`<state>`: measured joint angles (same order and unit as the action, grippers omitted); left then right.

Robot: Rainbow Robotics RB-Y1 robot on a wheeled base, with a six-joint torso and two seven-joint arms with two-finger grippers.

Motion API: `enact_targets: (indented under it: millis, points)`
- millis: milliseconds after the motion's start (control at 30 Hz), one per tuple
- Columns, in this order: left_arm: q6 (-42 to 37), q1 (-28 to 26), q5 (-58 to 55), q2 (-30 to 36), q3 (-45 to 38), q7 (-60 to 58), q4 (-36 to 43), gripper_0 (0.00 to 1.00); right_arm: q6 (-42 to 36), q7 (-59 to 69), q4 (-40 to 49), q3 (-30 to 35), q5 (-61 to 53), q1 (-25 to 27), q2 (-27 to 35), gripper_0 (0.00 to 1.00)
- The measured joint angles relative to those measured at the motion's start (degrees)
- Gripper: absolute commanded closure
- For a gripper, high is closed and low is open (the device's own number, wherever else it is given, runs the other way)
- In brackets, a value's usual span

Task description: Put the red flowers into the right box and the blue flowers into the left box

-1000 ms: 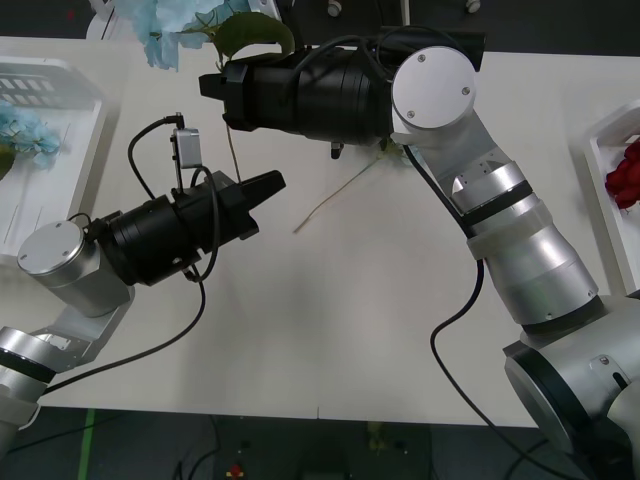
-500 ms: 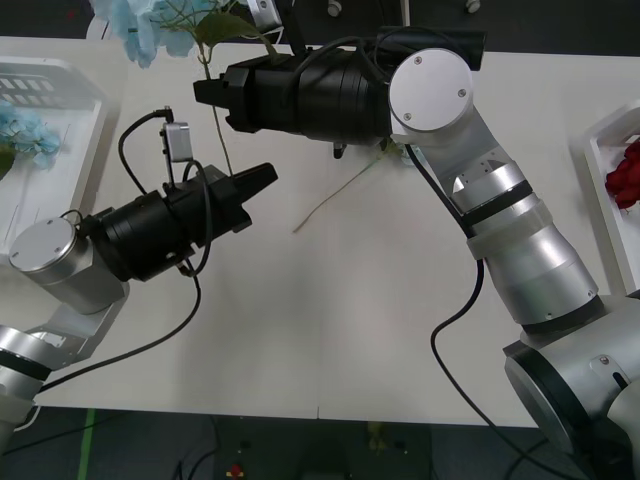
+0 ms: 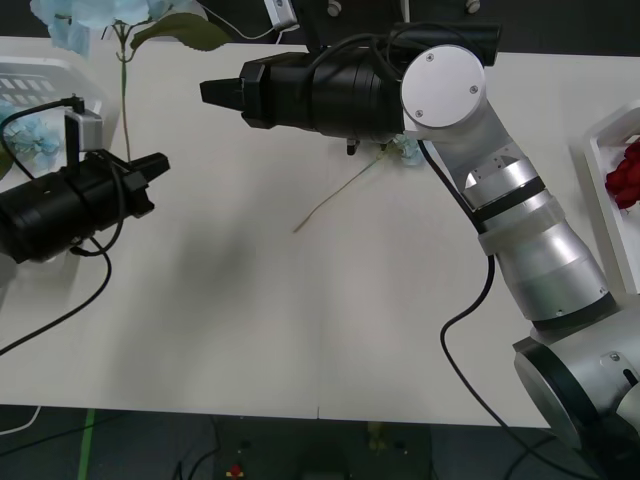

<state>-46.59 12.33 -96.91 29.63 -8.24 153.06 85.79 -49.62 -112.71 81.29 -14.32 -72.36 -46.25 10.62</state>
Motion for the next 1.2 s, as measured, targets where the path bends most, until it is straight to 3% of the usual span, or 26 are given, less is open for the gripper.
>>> enact_targets:
  millis: [233,500,700,833,1033,1067,1100,1200]
  points:
    - [-1.0,1.5,15.2,0.8,-11.6,-11.6,-6.9,1.0,-1.9,27.4,0.0,0.0,9.5,-0.1,2.9,0.18]
    - [-0.9,8.6,33.3,3.0,-21.6,-16.7,-18.4,1.0,-7.1,55.8,-0.5,0.0,22.7,-2.5,4.9,0.18]
    - [-0.8,10.9,44.5,6.3,-24.7,-19.7,-23.0,1.0,-12.6,59.2,-9.1,-0.1,29.5,-8.5,5.0,0.17]
    - [-0.7,10.9,52.7,7.8,-25.2,-26.8,-23.2,1.0,-13.7,66.8,-17.3,-0.3,32.8,-13.2,5.0,0.17]
    - [-0.7,10.9,61.0,9.2,-25.8,-31.8,-24.3,1.0,-13.9,67.4,-28.7,-0.7,37.7,-18.3,4.6,0.16]
    - [-0.7,10.9,61.7,9.3,-25.8,-31.8,-24.6,0.98,-13.9,67.4,-30.0,-0.8,38.1,-18.7,4.5,0.16]
    - [-0.7,10.9,62.1,9.4,-25.8,-31.8,-24.8,0.87,-13.9,67.4,-30.9,-0.8,38.3,-19.0,4.4,0.16]
    - [-0.7,10.9,62.6,9.4,-25.8,-31.8,-25.3,0.46,-13.9,67.4,-32.9,-1.0,38.9,-19.1,4.0,0.15]
